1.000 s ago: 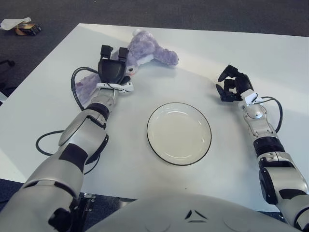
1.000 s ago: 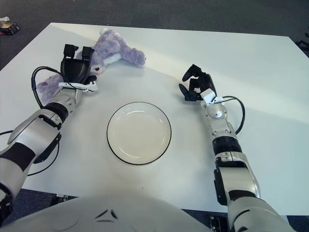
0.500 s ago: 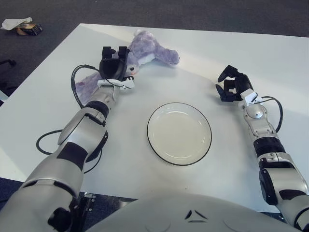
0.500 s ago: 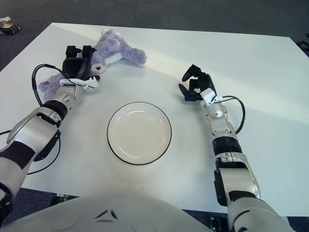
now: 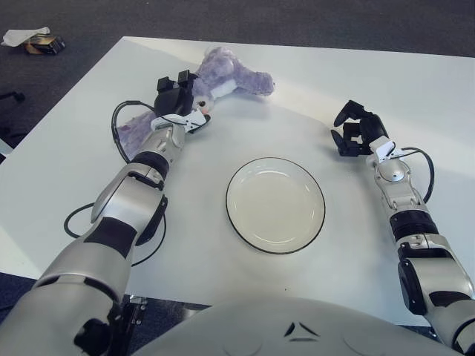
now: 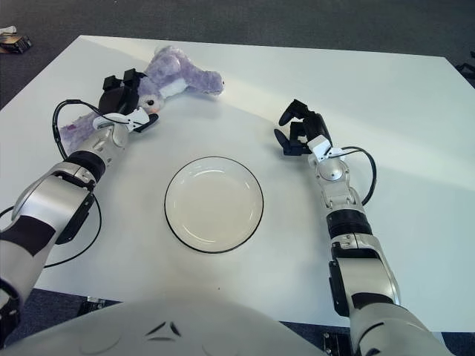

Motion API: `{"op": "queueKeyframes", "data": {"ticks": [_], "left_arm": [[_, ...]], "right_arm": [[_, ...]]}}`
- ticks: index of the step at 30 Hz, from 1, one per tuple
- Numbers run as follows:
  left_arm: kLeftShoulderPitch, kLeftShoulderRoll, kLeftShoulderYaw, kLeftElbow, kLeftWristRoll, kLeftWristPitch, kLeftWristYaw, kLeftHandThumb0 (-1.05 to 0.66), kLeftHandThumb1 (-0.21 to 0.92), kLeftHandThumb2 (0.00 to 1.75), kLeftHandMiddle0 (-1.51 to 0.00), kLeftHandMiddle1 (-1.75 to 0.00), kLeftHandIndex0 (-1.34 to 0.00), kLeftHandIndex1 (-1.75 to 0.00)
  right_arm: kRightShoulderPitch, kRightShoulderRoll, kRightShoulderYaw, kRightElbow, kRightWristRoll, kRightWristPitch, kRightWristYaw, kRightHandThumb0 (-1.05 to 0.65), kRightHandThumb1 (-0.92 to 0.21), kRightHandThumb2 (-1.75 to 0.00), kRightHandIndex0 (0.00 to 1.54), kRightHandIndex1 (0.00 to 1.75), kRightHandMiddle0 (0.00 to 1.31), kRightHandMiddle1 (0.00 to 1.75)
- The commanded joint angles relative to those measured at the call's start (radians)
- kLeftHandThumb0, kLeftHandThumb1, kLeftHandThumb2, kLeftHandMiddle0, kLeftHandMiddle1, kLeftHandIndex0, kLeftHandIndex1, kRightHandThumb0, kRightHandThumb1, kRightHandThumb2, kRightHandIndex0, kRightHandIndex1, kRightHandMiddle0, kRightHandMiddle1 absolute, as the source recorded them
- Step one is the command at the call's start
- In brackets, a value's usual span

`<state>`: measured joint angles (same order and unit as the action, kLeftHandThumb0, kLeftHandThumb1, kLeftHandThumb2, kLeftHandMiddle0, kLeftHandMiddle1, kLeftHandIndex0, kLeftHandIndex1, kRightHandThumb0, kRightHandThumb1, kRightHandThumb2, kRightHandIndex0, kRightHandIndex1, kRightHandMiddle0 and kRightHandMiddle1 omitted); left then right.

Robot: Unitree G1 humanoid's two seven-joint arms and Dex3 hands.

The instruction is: Put the doll into the plate.

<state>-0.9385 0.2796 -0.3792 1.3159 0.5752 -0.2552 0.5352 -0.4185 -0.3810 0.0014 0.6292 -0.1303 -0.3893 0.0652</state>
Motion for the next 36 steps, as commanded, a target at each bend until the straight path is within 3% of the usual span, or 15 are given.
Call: {"op": "queueKeyframes", "data": {"ticks": [1, 3, 8, 12, 17, 21, 29, 36], "left_arm": [[0.048, -0.024, 0.004, 0.029, -0.008, 0.021, -0.051, -0.10, 0.40, 1.11, -0.21, -1.42, -0.01, -1.43], [0.059, -0.027, 0.002, 0.034, -0.004, 0.026, -0.034, 0.00, 0.45, 1.06, -0.42, -1.46, -0.20, -1.61], [0.066, -0.033, 0.006, 0.036, -0.005, 0.035, 0.011, 0.00, 0.18, 1.35, -0.73, -1.38, -0.60, -1.72], [0.066, -0.035, 0.001, 0.038, 0.002, 0.044, 0.035, 0.00, 0.03, 1.50, -0.88, -1.32, -0.73, -1.74], [0.066, -0.037, -0.006, 0.039, 0.007, 0.052, 0.044, 0.00, -0.03, 1.56, -0.96, -1.27, -0.78, -1.75], [0.066, -0.037, -0.010, 0.039, 0.009, 0.054, 0.038, 0.00, -0.04, 1.58, -0.98, -1.31, -0.75, -1.75], [0.061, -0.031, -0.034, 0.034, 0.032, 0.047, 0.038, 0.00, 0.01, 1.58, -0.90, -1.48, -0.66, -1.75], [0.056, -0.029, -0.042, 0.033, 0.040, 0.062, 0.017, 0.00, -0.02, 1.65, -0.86, -1.60, -0.70, -1.75]], "right_arm": [[0.045, 0.005, 0.021, 0.030, -0.020, 0.038, 0.025, -0.44, -0.47, -1.12, 1.09, 1.75, 0.49, 1.75], [0.045, 0.004, 0.023, 0.030, -0.021, 0.037, 0.027, -0.44, -0.47, -1.12, 1.08, 1.75, 0.49, 1.75], [0.046, 0.002, 0.024, 0.029, -0.017, 0.040, 0.036, -0.43, -0.48, -1.11, 1.07, 1.75, 0.49, 1.75], [0.047, 0.002, 0.025, 0.026, -0.018, 0.046, 0.041, -0.43, -0.49, -1.11, 1.06, 1.75, 0.48, 1.75], [0.048, 0.002, 0.025, 0.021, -0.018, 0.056, 0.047, -0.43, -0.49, -1.10, 1.06, 1.75, 0.48, 1.75], [0.048, 0.002, 0.027, 0.014, -0.018, 0.069, 0.052, -0.43, -0.49, -1.10, 1.06, 1.75, 0.48, 1.75], [0.049, 0.002, 0.028, 0.004, -0.018, 0.080, 0.060, -0.43, -0.50, -1.09, 1.04, 1.75, 0.47, 1.75], [0.052, 0.003, 0.025, -0.004, -0.016, 0.087, 0.061, -0.43, -0.50, -1.08, 1.04, 1.75, 0.47, 1.75]]}}
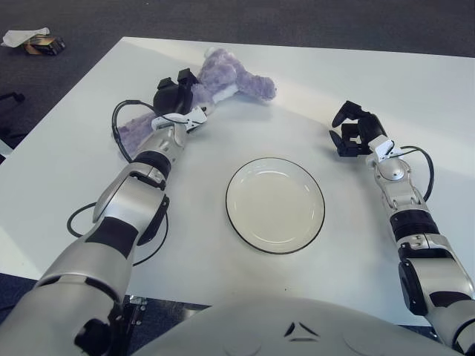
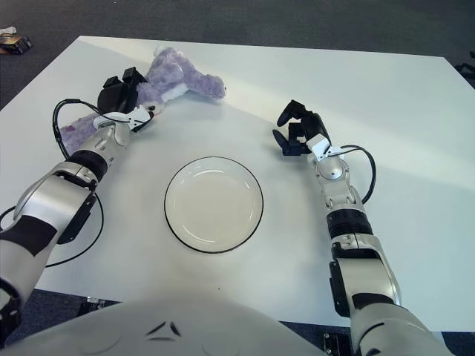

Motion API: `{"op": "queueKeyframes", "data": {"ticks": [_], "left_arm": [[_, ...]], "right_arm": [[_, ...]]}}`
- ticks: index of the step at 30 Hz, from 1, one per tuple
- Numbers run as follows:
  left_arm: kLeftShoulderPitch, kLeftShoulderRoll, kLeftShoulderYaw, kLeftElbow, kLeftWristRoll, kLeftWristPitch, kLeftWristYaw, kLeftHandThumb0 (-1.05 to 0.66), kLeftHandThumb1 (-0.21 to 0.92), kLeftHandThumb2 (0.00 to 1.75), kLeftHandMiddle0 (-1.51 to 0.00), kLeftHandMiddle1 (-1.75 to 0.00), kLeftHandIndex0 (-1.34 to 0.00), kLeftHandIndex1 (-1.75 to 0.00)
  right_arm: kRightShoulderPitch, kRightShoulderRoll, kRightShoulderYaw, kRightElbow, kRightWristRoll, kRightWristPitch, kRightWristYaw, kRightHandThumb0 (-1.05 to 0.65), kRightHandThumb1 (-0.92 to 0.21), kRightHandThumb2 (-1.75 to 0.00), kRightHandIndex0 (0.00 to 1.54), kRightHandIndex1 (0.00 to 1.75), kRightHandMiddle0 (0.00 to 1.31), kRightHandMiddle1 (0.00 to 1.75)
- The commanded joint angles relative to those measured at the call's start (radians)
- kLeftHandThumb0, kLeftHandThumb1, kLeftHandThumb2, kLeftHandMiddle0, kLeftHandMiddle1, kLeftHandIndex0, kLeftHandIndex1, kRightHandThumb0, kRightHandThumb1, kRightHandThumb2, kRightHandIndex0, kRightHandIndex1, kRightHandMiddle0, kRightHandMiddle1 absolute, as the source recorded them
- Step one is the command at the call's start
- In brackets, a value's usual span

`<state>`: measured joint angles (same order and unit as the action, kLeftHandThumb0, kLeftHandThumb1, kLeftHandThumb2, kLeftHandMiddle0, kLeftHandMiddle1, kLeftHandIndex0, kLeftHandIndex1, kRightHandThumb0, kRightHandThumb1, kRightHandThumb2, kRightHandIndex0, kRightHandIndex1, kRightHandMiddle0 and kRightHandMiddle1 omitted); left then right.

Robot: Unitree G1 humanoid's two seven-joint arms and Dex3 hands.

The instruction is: Put the doll into the plate.

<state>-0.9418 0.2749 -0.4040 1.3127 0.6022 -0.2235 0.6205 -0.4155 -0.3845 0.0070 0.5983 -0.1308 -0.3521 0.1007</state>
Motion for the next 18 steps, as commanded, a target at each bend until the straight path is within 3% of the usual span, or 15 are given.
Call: {"op": "queueKeyframes", "data": {"ticks": [1, 12, 18], "left_arm": [[0.059, -0.024, -0.015, 0.035, 0.010, 0.033, -0.072, 0.00, -0.03, 1.66, -0.86, -1.61, -0.70, -1.75], [0.054, -0.027, 0.000, 0.029, -0.007, 0.043, -0.088, 0.00, -0.07, 1.72, -0.86, -1.65, -0.74, -1.75], [0.051, -0.032, 0.018, 0.028, -0.024, 0.054, -0.125, 0.00, -0.05, 1.67, -0.89, -1.58, -0.71, -1.75]], "right_arm": [[0.050, 0.006, 0.019, 0.025, -0.015, 0.050, 0.026, -0.43, -0.50, -1.09, 1.04, 1.75, 0.47, 1.75], [0.052, 0.004, 0.021, 0.025, -0.016, 0.042, 0.032, -0.43, -0.50, -1.09, 1.05, 1.75, 0.47, 1.75], [0.053, 0.003, 0.021, 0.026, -0.013, 0.040, 0.036, -0.42, -0.51, -1.07, 1.04, 1.75, 0.46, 1.75]]}}
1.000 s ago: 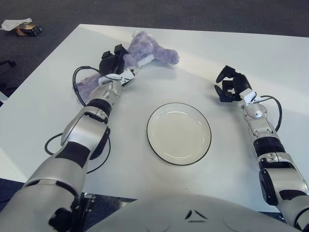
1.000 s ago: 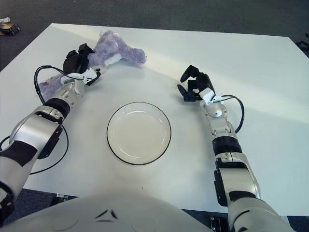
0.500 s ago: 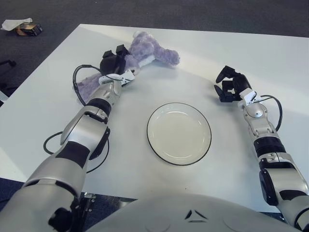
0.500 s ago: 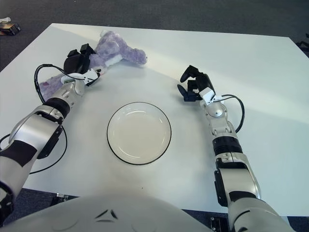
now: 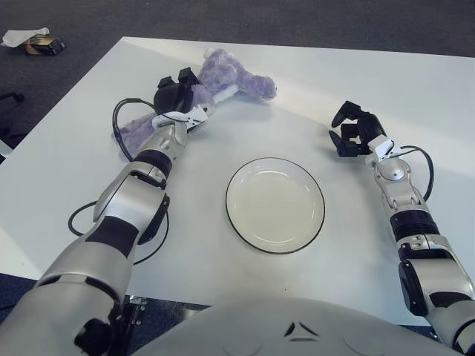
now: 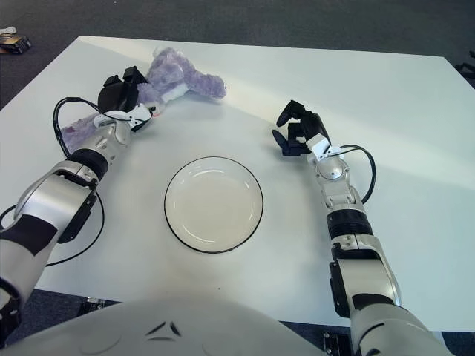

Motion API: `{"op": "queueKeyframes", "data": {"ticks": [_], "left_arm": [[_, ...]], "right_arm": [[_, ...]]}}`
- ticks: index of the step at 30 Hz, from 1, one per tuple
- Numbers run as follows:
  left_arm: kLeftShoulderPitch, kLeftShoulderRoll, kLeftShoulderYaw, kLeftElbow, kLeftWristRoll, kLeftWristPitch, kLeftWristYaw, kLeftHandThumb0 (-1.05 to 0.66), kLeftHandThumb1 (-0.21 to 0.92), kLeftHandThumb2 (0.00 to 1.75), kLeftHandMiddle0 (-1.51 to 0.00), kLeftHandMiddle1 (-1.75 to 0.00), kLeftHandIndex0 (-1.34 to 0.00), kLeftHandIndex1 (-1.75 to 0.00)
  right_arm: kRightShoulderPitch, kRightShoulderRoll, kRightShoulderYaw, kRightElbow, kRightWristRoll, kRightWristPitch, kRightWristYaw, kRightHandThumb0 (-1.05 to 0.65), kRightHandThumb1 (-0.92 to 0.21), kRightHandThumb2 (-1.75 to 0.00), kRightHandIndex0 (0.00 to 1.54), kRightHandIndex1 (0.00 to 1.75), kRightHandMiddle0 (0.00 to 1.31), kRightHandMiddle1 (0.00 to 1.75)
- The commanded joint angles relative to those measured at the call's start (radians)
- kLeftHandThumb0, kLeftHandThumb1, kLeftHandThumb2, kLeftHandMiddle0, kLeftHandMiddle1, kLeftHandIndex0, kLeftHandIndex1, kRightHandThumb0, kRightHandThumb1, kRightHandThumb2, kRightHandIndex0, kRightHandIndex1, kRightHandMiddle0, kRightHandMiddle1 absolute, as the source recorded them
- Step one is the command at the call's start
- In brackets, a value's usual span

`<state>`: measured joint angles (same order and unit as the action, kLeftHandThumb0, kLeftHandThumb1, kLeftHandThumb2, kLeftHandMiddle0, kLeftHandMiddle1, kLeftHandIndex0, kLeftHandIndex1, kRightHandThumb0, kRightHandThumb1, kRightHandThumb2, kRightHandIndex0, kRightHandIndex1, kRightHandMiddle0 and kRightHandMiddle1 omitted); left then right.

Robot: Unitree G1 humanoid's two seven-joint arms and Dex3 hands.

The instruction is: Put the doll into the plate.

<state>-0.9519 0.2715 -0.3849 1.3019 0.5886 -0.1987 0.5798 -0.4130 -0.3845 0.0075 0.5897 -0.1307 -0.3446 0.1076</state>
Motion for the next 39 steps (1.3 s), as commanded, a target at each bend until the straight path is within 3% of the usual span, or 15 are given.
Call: {"op": "queueKeyframes", "data": {"ticks": [1, 7, 12, 15, 21, 25, 30, 33, 39], "left_arm": [[0.060, -0.032, 0.009, 0.038, -0.021, 0.032, -0.096, 0.00, -0.04, 1.66, -0.90, -1.57, -0.70, -1.75], [0.038, -0.089, 0.081, 0.015, -0.109, 0.080, -0.176, 0.00, -0.04, 1.66, -0.91, -1.58, -0.68, -1.75], [-0.007, -0.118, 0.150, -0.040, -0.212, 0.186, -0.353, 0.00, -0.08, 1.71, -0.93, -1.59, -0.71, -1.75], [-0.018, -0.118, 0.179, -0.058, -0.257, 0.235, -0.456, 0.00, -0.10, 1.74, -0.95, -1.61, -0.71, -1.75], [-0.004, -0.097, 0.192, -0.111, -0.294, 0.248, -0.593, 0.00, -0.07, 1.75, -0.90, -1.71, -0.69, -1.74], [0.006, -0.085, 0.194, -0.157, -0.314, 0.262, -0.678, 0.00, -0.09, 1.75, -0.89, -1.74, -0.74, -1.68], [0.010, -0.081, 0.216, -0.197, -0.358, 0.305, -0.773, -0.01, -0.15, 1.74, -0.93, -1.75, -0.91, -1.44], [0.002, -0.079, 0.246, -0.215, -0.411, 0.359, -0.870, -0.01, 0.06, 1.57, -0.71, -1.75, -0.70, -1.64], [-0.013, -0.074, 0.286, -0.222, -0.479, 0.432, -0.985, 0.00, 0.27, 1.37, -0.53, -1.75, -0.52, -1.73]], "right_arm": [[0.051, 0.004, 0.020, 0.035, -0.013, 0.033, 0.030, -0.42, -0.51, -1.07, 1.04, 1.75, 0.46, 1.75], [0.050, 0.003, 0.018, 0.039, -0.012, 0.031, 0.034, -0.42, -0.52, -1.07, 1.03, 1.75, 0.46, 1.75], [0.050, 0.001, 0.018, 0.033, -0.012, 0.038, 0.038, -0.42, -0.52, -1.06, 1.02, 1.75, 0.46, 1.75], [0.050, 0.001, 0.018, 0.034, -0.011, 0.039, 0.042, -0.42, -0.52, -1.06, 1.01, 1.75, 0.46, 1.75], [0.051, 0.001, 0.018, 0.035, -0.008, 0.037, 0.046, -0.42, -0.52, -1.06, 1.01, 1.75, 0.45, 1.75], [0.051, -0.001, 0.018, 0.037, -0.009, 0.033, 0.047, -0.42, -0.53, -1.05, 1.01, 1.75, 0.45, 1.75], [0.051, -0.002, 0.018, 0.039, -0.008, 0.027, 0.051, -0.42, -0.52, -1.06, 1.01, 1.75, 0.45, 1.75], [0.051, -0.002, 0.019, 0.039, -0.009, 0.027, 0.055, -0.42, -0.52, -1.06, 1.02, 1.75, 0.45, 1.75], [0.048, -0.003, 0.017, 0.045, -0.007, 0.027, 0.062, -0.42, -0.52, -1.06, 1.03, 1.75, 0.45, 1.75]]}}
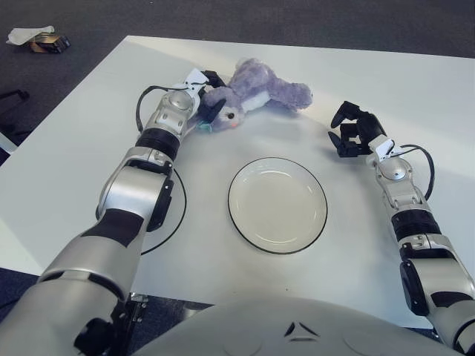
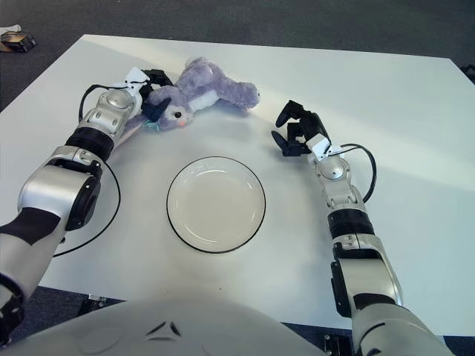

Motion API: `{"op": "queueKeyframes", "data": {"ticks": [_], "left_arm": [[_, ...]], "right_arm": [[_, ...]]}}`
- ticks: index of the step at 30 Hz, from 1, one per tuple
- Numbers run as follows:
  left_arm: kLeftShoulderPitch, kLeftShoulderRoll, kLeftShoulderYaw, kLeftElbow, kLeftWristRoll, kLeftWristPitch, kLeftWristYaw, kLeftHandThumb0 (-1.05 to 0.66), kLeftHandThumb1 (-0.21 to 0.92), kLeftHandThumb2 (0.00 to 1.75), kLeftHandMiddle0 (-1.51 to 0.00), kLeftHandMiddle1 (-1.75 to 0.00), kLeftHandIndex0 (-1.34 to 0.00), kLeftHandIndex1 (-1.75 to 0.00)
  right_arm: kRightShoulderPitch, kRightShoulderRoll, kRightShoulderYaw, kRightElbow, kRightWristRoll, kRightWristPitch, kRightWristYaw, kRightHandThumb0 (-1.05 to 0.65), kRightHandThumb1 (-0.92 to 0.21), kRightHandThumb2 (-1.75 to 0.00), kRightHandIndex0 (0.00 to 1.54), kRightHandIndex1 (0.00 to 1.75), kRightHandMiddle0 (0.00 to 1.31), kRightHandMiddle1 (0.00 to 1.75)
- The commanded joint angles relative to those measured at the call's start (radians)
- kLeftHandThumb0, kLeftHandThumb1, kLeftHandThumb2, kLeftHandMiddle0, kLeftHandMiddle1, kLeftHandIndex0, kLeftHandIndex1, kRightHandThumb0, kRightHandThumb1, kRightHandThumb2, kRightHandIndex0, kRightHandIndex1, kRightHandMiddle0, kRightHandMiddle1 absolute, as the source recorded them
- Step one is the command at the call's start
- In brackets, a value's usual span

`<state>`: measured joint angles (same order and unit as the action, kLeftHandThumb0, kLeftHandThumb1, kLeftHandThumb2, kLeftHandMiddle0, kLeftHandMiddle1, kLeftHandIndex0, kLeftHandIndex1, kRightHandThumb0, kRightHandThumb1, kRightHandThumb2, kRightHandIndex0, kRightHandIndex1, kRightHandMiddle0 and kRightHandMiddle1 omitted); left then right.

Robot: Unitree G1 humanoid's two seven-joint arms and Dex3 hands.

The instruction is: Put the doll into the plate.

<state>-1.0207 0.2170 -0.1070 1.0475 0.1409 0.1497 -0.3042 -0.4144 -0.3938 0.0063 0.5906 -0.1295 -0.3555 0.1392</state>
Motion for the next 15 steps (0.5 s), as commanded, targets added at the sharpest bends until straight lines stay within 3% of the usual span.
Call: {"op": "queueKeyframes", "data": {"ticks": [1, 6, 11, 15], "left_arm": [[0.050, -0.020, 0.028, 0.036, -0.055, 0.107, -0.121, 0.00, 0.29, 1.36, -0.53, -1.75, -0.51, -1.73], [0.021, -0.021, 0.138, 0.033, -0.187, 0.253, -0.197, 0.00, 0.37, 1.26, -0.46, -1.75, -0.45, -1.74], [0.027, -0.026, 0.154, -0.051, -0.240, 0.368, -0.240, 0.00, 0.37, 1.27, -0.46, -1.75, -0.45, -1.75], [0.038, -0.026, 0.154, -0.077, -0.267, 0.400, -0.301, 0.00, 0.31, 1.33, -0.50, -1.75, -0.49, -1.75]], "right_arm": [[0.049, 0.005, 0.019, 0.046, -0.008, 0.036, 0.033, -0.42, -0.52, -1.06, 1.03, 1.75, 0.45, 1.75], [0.045, 0.001, 0.019, 0.056, -0.008, 0.034, 0.046, -0.42, -0.52, -1.06, 1.02, 1.75, 0.46, 1.75], [0.041, -0.003, 0.020, 0.067, -0.008, 0.028, 0.055, -0.42, -0.52, -1.06, 1.01, 1.75, 0.46, 1.75], [0.039, -0.007, 0.017, 0.080, -0.007, 0.018, 0.059, -0.42, -0.52, -1.06, 1.01, 1.75, 0.46, 1.75]]}}
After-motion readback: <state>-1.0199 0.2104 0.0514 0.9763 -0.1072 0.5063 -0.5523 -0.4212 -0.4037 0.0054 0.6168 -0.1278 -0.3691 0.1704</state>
